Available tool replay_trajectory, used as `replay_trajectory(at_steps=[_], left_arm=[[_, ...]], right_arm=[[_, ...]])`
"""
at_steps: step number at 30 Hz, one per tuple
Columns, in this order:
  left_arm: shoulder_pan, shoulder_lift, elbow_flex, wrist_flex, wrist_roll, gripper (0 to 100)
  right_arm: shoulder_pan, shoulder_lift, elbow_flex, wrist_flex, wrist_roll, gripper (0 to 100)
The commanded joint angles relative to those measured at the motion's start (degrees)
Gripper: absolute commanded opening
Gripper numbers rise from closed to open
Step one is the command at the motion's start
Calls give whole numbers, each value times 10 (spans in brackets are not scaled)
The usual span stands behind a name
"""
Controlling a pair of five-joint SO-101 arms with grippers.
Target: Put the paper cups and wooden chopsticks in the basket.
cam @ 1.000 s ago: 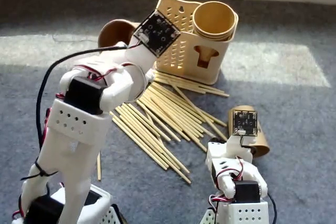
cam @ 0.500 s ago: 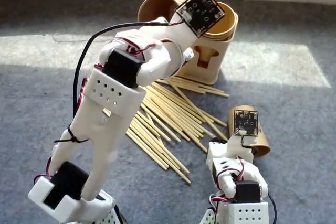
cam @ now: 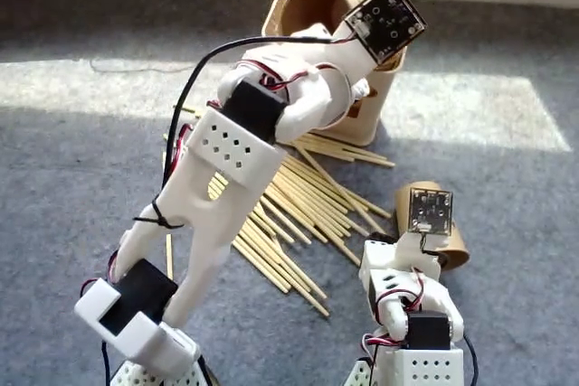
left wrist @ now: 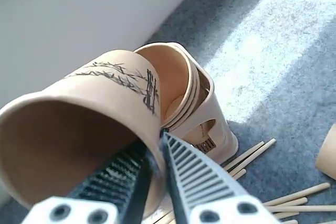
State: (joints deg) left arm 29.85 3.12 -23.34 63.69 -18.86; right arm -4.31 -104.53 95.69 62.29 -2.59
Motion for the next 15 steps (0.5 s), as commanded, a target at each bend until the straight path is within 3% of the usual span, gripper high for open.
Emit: replay_trajectory(at_steps=[1, 5, 10, 15], left_arm=[[10, 3, -31, -12, 2, 7], [10, 6, -31, -12, 1, 19], [5, 6, -30, -30, 4, 132], [5, 2, -30, -58, 6, 132]], right_arm=[[5, -7, 80, -15, 3, 6], [5, -7, 80, -15, 3, 6], [5, -7, 80, -15, 3, 6], [5, -7, 80, -15, 3, 6]])
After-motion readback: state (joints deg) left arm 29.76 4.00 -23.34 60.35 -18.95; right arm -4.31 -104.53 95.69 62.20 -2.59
